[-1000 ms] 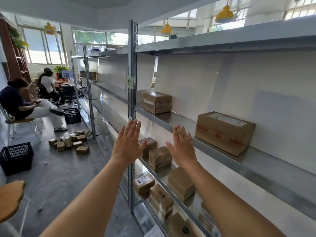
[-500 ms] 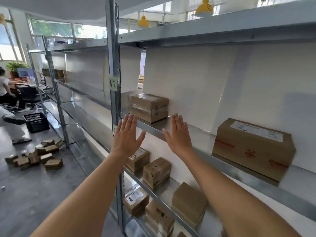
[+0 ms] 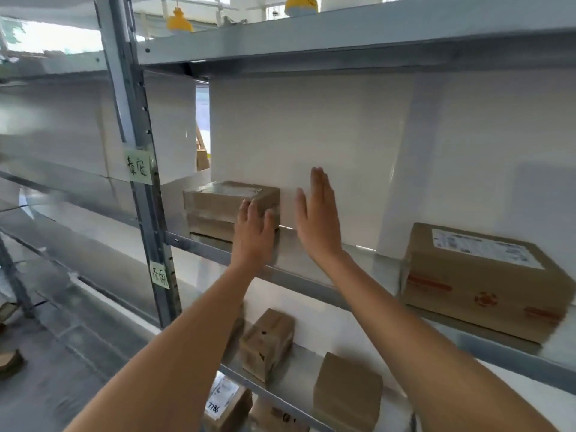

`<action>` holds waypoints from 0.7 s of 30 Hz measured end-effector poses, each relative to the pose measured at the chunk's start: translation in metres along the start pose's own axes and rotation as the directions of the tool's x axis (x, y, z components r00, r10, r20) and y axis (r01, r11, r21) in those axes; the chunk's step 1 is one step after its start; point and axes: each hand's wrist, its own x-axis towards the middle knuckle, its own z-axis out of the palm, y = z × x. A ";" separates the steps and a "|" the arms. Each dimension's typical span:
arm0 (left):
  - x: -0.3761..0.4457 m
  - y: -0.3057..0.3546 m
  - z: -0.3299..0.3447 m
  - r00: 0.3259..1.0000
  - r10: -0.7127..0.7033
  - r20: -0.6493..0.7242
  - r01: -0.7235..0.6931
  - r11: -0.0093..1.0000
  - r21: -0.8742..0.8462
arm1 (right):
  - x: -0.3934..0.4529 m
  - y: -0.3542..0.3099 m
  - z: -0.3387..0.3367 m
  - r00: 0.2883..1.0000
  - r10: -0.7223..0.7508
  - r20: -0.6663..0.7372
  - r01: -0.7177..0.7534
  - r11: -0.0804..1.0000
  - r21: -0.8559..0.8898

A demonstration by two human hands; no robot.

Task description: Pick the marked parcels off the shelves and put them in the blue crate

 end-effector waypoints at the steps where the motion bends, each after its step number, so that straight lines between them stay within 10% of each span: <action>1: 0.001 0.008 0.011 1.000 0.001 -0.028 -0.002 0.999 -0.032 | 0.004 0.002 -0.020 0.997 0.017 -0.075 -0.017 1.000 -0.005; 9: -0.018 0.056 0.052 0.982 0.073 -0.173 -0.055 0.993 0.108 | -0.019 0.077 -0.200 0.817 0.327 -0.475 -0.421 0.901 -0.103; 12: -0.042 0.087 0.070 0.991 0.133 0.023 -0.124 0.964 -0.237 | -0.052 0.109 -0.230 0.665 0.565 -0.488 -0.661 0.750 -0.032; 14: -0.059 0.120 0.080 0.949 -0.047 0.310 0.207 0.837 -0.506 | -0.066 0.120 -0.237 0.568 0.654 -0.500 -0.762 0.648 -0.017; 16: -0.071 0.150 0.088 0.791 -0.170 0.588 0.523 0.687 -0.505 | -0.069 0.124 -0.243 0.471 0.750 -0.465 -0.842 0.539 0.017; 21: -0.092 0.175 0.098 0.598 -0.046 0.800 0.635 0.637 -0.437 | -0.081 0.128 -0.252 0.407 0.887 -0.219 -0.864 0.452 0.224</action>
